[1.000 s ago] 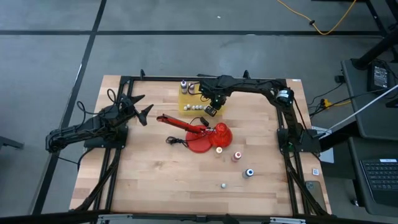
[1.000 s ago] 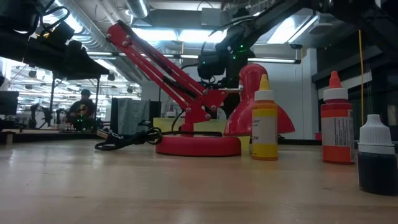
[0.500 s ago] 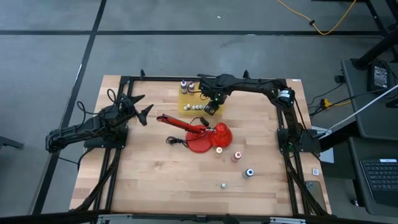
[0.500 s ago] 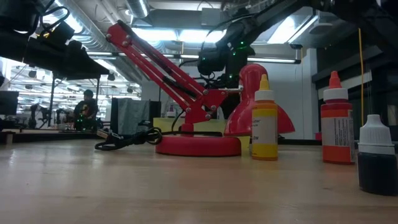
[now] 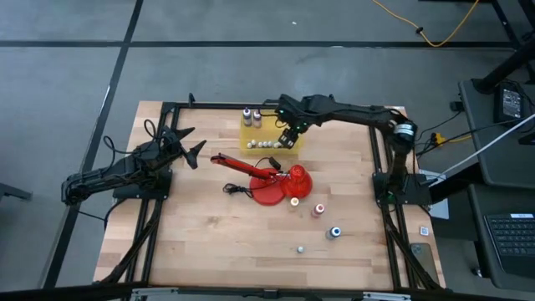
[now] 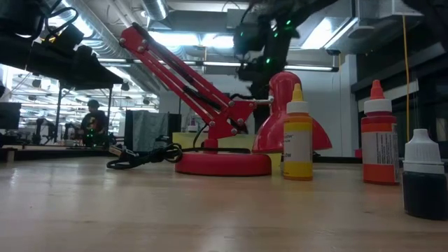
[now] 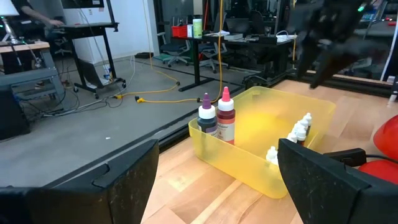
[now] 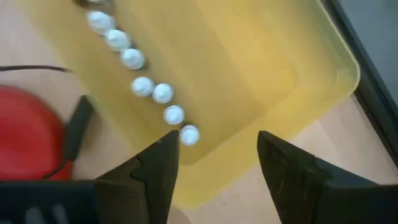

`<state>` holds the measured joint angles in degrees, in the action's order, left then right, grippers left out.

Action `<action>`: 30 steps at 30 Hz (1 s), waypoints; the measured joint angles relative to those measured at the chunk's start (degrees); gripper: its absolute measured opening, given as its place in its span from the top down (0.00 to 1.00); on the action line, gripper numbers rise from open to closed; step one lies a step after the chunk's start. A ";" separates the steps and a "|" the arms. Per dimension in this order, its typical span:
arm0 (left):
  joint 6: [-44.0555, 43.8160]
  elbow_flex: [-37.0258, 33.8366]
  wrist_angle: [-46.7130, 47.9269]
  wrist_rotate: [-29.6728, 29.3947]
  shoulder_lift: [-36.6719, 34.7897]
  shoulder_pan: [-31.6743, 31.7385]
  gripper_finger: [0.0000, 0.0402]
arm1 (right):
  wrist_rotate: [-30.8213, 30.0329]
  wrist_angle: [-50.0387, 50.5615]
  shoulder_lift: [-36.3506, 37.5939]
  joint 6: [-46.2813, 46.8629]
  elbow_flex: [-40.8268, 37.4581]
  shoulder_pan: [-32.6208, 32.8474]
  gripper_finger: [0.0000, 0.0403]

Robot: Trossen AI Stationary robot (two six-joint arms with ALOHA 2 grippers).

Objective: Pick & Place food coloring
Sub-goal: Put the black food coloring bottle into the yellow bin

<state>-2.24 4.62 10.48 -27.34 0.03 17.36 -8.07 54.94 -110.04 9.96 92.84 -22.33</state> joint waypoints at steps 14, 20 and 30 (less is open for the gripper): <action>0.00 -0.01 0.00 0.05 0.00 -0.02 0.21 | -0.03 -16.91 21.78 2.20 -15.34 13.01 0.27; 0.00 -0.02 0.00 0.05 0.02 -0.02 0.21 | 0.22 -20.30 25.63 3.58 -17.14 21.42 0.27; 0.00 -0.01 0.00 0.03 0.00 -0.02 0.21 | -1.31 -24.06 24.31 9.49 -17.16 35.44 0.27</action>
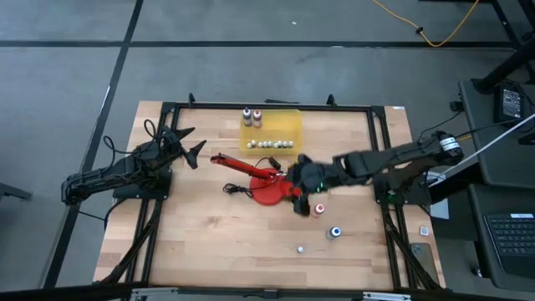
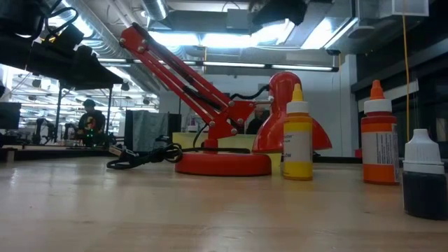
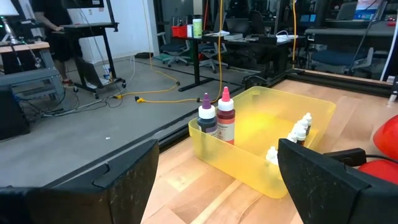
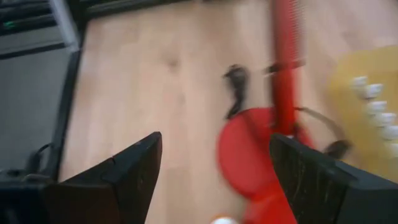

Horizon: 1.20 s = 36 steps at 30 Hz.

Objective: Pick & Place food coloring
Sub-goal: Put the black food coloring bottle into the yellow bin

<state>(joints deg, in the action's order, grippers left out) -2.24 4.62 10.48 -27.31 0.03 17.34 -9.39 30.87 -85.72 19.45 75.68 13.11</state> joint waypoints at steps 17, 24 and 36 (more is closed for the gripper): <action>0.00 -0.02 0.00 -0.02 0.01 0.00 0.21 | 2.52 16.14 -10.58 20.38 6.50 15.26 0.32; 0.00 -0.01 0.00 -0.02 0.00 0.01 0.21 | 3.33 18.27 -16.22 23.67 8.87 17.67 0.34; 0.00 -0.02 0.00 -0.02 0.01 0.00 0.21 | 4.02 18.97 -22.37 30.13 9.09 20.21 0.34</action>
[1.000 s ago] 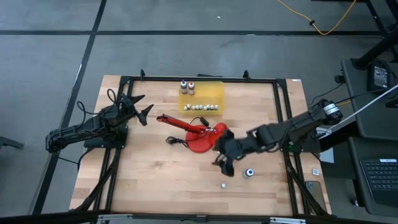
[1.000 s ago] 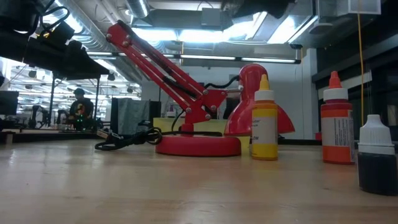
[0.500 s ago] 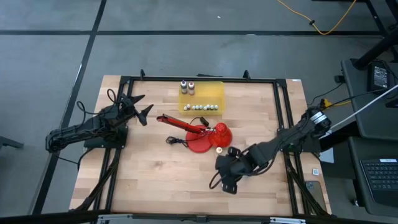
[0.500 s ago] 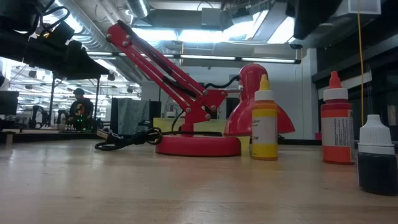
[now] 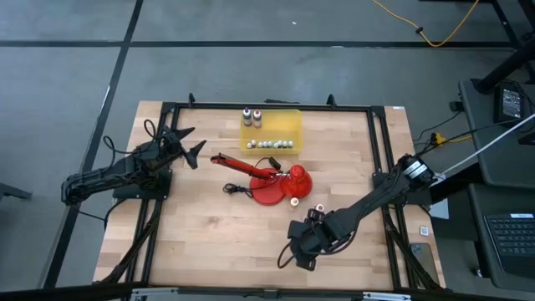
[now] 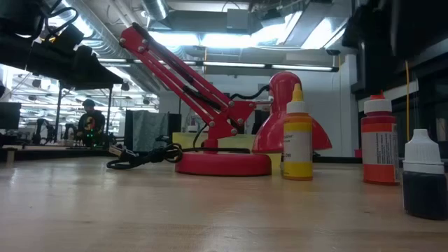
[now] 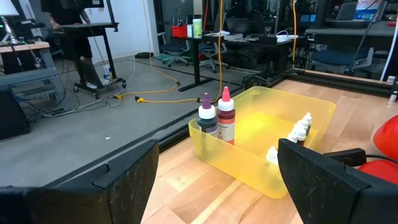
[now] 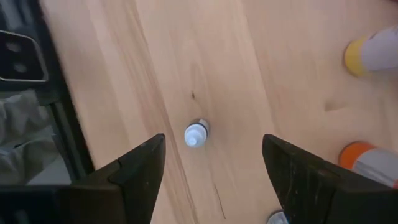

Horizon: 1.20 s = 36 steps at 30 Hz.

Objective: Pick & Place food coloring
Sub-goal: Put the black food coloring bottle into the yellow bin

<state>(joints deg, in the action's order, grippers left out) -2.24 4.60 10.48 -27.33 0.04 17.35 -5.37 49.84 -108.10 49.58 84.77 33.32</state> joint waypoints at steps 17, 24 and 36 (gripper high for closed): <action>0.00 0.00 0.00 0.00 0.01 0.00 0.21 | 0.07 -0.52 -6.58 1.21 1.87 1.78 0.34; 0.00 0.00 0.00 0.00 0.00 0.00 0.21 | 0.10 -0.77 -8.20 1.19 2.19 1.81 0.34; 0.00 0.00 0.00 0.00 0.00 0.00 0.21 | 2.06 -0.76 -10.10 1.06 2.19 1.86 0.34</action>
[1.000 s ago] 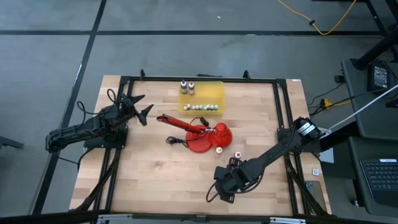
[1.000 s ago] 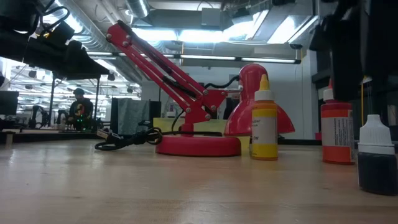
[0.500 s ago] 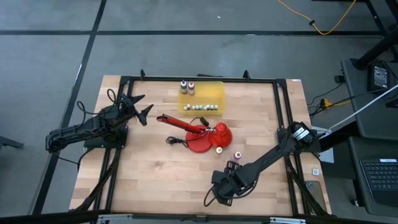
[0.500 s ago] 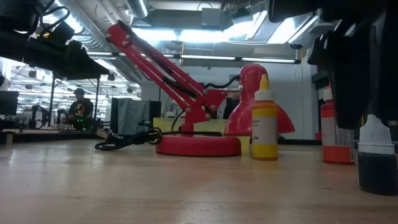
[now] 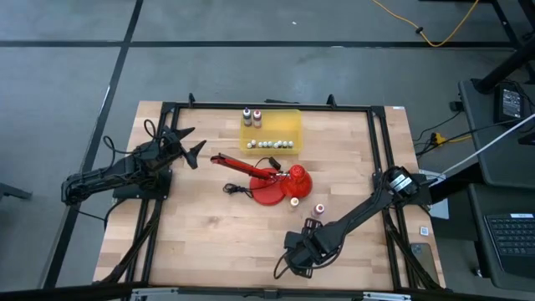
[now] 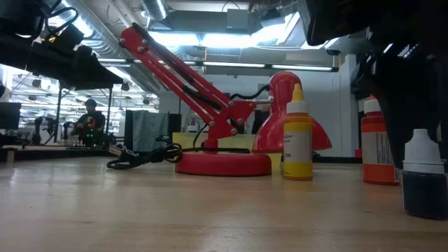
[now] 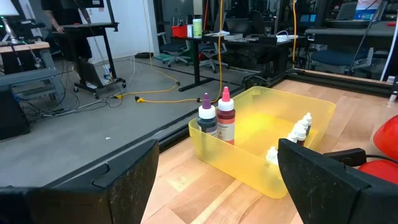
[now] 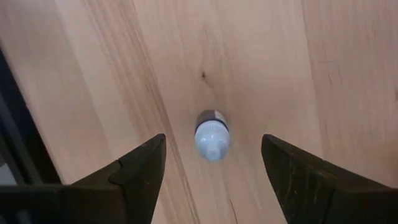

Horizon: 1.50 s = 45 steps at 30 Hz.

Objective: Pick & Place food coloring
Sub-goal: Put the black food coloring bottle into the yellow bin

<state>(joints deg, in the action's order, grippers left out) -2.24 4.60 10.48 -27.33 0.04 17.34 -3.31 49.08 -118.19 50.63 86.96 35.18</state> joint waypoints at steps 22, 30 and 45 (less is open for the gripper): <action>0.01 0.01 0.00 0.00 0.01 0.02 0.21 | -0.04 -1.18 0.00 0.02 0.00 0.00 0.75; 0.00 0.00 0.00 0.00 0.01 0.00 0.21 | -0.09 0.06 0.43 -0.20 0.04 -0.01 0.85; 0.00 0.00 0.00 0.00 0.01 0.00 0.21 | -1.18 17.36 2.99 -10.13 14.25 -4.13 0.84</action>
<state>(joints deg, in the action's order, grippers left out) -2.24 4.60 10.48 -27.33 0.05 17.34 -4.49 66.43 -115.20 40.50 101.21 31.05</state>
